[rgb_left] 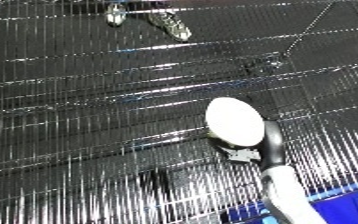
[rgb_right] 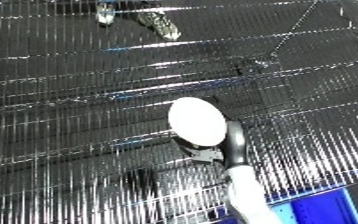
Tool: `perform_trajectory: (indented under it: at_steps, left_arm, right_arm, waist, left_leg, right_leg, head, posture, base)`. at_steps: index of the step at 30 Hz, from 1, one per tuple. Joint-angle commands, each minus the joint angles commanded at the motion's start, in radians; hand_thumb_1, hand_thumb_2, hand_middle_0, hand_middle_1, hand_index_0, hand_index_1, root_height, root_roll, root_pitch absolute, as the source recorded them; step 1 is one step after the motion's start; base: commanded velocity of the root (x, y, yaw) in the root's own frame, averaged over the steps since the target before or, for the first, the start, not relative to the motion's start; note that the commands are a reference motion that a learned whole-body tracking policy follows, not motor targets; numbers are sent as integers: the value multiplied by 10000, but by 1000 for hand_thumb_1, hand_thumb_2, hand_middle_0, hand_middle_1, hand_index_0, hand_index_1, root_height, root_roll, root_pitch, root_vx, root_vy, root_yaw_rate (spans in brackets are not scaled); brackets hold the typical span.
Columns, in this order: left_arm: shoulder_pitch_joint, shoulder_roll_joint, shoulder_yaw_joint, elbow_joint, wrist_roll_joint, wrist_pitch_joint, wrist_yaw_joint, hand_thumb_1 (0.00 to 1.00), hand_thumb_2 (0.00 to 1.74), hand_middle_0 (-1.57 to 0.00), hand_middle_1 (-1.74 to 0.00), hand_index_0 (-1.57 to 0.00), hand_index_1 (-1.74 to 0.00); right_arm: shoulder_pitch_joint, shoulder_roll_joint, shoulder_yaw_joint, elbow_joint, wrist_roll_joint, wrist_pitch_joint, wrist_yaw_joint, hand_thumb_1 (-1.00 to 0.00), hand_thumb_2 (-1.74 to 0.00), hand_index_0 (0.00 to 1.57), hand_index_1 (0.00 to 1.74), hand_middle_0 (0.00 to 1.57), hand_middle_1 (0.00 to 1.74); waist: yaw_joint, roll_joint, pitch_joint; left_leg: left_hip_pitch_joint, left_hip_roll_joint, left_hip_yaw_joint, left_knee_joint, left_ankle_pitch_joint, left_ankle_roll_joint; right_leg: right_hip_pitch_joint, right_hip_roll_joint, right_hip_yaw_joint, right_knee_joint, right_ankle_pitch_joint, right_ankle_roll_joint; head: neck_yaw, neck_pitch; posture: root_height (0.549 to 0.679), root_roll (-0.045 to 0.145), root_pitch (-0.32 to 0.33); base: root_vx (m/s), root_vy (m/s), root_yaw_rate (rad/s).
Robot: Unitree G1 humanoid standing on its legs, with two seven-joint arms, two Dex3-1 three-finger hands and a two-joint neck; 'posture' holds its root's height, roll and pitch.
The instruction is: Pick up the object and place it into the box
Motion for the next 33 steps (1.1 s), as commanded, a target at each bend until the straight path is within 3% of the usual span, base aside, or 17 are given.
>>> perform_trajectory:
  at_steps: [11,22,28,33]
  left_arm:
    - [920,-77,451,75,225,-270,-575,1000,1740,-1570,-1740,-1570,-1740]
    - [1272,-197,782,289,287,-317,-967,1000,1740,-1570,-1740,-1570,-1740]
    - [1602,-411,872,317,167,-491,-1008,1000,1740,-1570,-1740,-1570,-1740]
    - [1905,-591,937,319,55,-655,-1037,1000,1740,-1570,-1740,-1570,-1740]
  right_arm:
    - [1558,-324,-1029,-2492,-774,450,-383,-650,-1131,1020,1131,1020,1131]
    - [3033,-500,-2176,-3927,-1118,760,-1033,-650,-1131,1020,1131,1020,1131]
    - [4162,-615,-2917,-4495,-1170,817,-1338,-650,-1131,1020,1131,1020,1131]
    - [5384,-681,-3672,-4733,-1025,512,-1454,-650,-1131,1020,1131,1020,1131]
  waist:
    - [-485,-299,0]
    - [-1152,-440,0]
    - [-1710,-224,0]
    - [-2243,22,0]
  left_leg:
    - [1458,218,135,-1124,282,-58]
    - [2822,429,445,-1764,212,-57]
    - [3483,556,781,-1989,163,-62]
    - [3956,651,1108,-2118,183,-65]
  right_leg:
    - [1468,147,164,-1251,263,-14]
    - [2743,191,429,-2241,439,-33]
    - [3101,111,666,-2391,391,-62]
    - [3257,75,879,-2379,282,-85]
  head:
    - [400,-207]
    - [1635,-433]
    - [2287,-550]
    - [2780,-659]
  posture:
    - [626,51,82]
    - [642,63,31]
    - [644,73,7]
    - [644,81,-8]
  base:
    - [-47,8,-126]
    - [-44,30,-156]
    - [-15,109,-202]
    - [-9,125,-207]
